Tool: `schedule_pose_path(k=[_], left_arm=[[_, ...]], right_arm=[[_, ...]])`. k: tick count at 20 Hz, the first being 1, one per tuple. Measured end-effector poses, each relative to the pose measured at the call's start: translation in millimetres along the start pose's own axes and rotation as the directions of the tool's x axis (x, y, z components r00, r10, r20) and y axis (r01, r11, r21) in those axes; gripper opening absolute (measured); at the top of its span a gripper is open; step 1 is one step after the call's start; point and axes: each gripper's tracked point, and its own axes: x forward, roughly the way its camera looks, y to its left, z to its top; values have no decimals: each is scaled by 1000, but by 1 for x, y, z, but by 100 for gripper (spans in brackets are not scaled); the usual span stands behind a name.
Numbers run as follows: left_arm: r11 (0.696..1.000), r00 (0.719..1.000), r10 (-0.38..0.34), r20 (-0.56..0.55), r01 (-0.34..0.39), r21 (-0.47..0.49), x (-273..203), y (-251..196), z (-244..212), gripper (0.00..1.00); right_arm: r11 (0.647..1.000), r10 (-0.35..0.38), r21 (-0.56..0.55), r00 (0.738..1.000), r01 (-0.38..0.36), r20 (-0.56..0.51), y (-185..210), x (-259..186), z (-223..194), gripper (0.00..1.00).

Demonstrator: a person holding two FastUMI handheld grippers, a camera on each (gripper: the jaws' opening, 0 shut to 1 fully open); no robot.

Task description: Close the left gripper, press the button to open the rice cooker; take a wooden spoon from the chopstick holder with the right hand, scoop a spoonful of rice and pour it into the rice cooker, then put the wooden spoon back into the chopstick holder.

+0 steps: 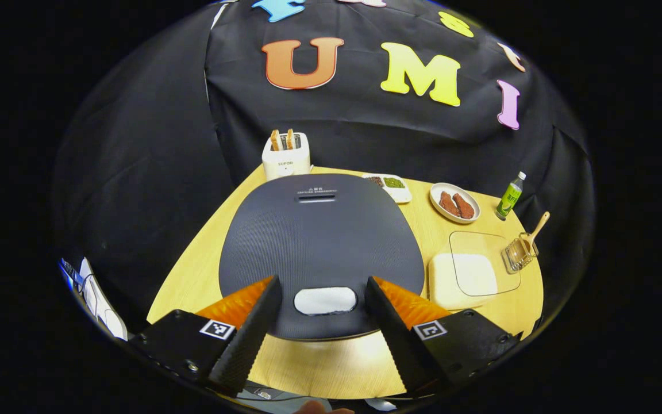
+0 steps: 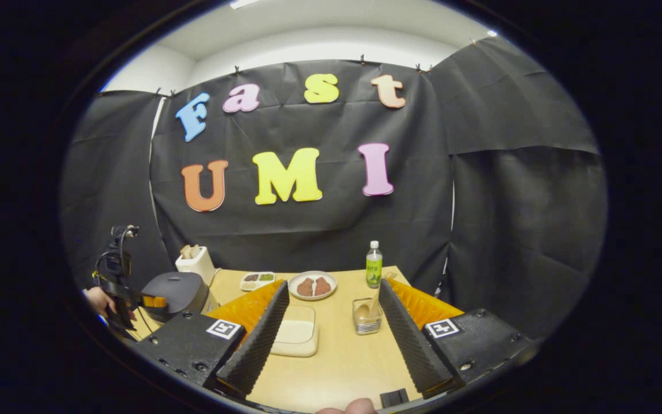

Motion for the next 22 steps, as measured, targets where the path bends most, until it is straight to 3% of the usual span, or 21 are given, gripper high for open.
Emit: schedule_pose_path(k=[10, 13, 19, 22], left_arm=[[1000, 994, 23, 102, -23, -4, -4, -2, 10, 95], [1000, 983, 18, 181, -17, -3, -24, -11, 36, 94], [998, 930, 4, 368, 18, -57, -107, -48, 94, 94], [998, 878, -9, 479, 37, -50, -159, -64, 117, 94]], right_arm=[[999, 36, -19, 999, -36, 1, 5, 19, 5, 99], [998, 57, -10, 998, -57, 6, -1, 29, 10, 100], [989, 146, -15, 989, -145, 40, -5, 45, 24, 100], [987, 160, -37, 984, -157, 75, -8, 46, 38, 99]])
